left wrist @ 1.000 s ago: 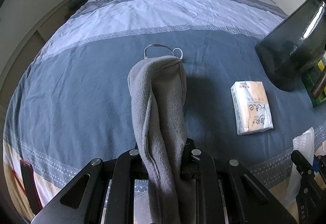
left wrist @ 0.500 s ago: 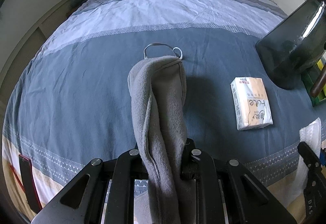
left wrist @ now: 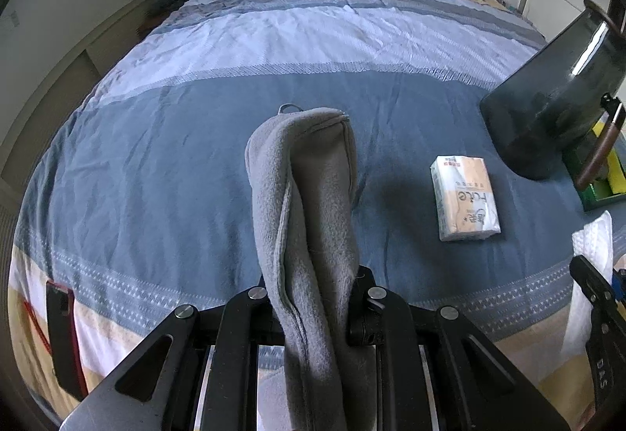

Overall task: Organize soft objects
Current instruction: 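Carry both held cloths over the bed toward the green tray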

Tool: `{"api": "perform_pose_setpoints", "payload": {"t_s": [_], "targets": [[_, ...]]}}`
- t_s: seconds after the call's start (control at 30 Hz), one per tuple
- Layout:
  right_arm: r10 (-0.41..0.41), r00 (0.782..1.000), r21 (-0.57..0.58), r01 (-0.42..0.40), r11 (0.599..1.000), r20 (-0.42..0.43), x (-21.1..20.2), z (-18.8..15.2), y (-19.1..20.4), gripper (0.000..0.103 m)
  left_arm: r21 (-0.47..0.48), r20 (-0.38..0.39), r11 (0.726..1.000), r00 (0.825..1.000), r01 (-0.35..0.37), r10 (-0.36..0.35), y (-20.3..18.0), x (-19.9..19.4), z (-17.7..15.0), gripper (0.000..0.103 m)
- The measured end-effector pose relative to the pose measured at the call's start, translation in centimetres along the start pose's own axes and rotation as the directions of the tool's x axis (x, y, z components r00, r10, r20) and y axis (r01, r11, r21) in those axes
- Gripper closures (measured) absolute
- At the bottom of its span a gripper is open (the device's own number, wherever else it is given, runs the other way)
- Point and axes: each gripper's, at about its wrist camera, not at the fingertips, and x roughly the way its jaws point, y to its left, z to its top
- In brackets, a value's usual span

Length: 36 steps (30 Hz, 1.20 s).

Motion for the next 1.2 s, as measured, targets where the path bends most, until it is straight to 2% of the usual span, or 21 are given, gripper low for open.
{"api": "perform_pose_setpoints", "payload": {"t_s": [0.9, 1.2], "targets": [[-0.003, 0.997, -0.012, 0.004, 1.000, 0.082, -8.2, -0.4, 0.5, 0.094, -0.044, 0.030, 0.999, 0.999, -0.030, 0.031, 0.6, -6.7, -4.1, 0.089], [0.022, 0.997, -0.030, -0.020, 0.999, 0.078, -9.5, -1.9, -0.1, 0.094, -0.047, 0.027, 0.999, 1.000, -0.003, 0.004, -2.0, -8.8, -5.3, 0.089]]}}
